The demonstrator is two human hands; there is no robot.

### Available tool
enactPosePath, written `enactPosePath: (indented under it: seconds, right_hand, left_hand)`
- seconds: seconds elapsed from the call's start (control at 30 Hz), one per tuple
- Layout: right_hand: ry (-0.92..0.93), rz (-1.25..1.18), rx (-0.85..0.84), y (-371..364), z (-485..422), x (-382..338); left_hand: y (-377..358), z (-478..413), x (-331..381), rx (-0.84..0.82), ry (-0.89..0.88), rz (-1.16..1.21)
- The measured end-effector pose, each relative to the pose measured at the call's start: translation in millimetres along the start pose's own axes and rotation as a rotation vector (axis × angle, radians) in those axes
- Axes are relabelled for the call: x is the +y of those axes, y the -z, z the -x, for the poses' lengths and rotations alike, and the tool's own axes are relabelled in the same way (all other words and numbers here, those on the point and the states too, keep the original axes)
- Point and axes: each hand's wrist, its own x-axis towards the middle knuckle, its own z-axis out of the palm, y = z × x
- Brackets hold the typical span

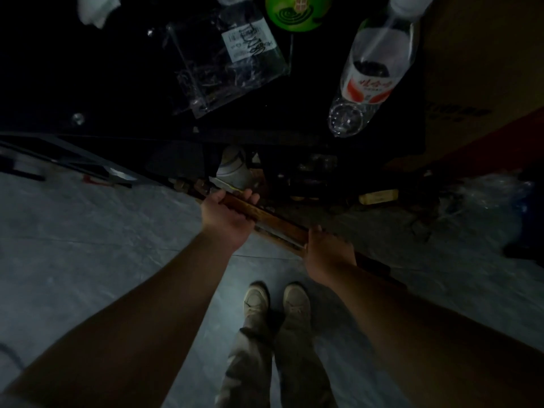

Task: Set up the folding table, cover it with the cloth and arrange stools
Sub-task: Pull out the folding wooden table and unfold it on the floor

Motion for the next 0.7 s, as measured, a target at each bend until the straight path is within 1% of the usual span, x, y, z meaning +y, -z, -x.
enactPosePath:
  seconds: [0.3,0.47,0.7]
  right_hand:
    - [-0.014,-0.014,0.063,-14.4,1.1,-2.3]
    - [-0.035,-0.012,0.059,-19.1,-0.1,-3.9]
    - [-0.044,0.066,0.045,-34.1,14.2,-11.1]
  left_hand:
    - [11.6,0.3,1.4,0.024,-0.01,-0.018]
    - [17.3,2.9,4.0,0.015,-0.001,-0.035]
    - [34.8,16.5,5.7,0.029,0.016,-0.04]
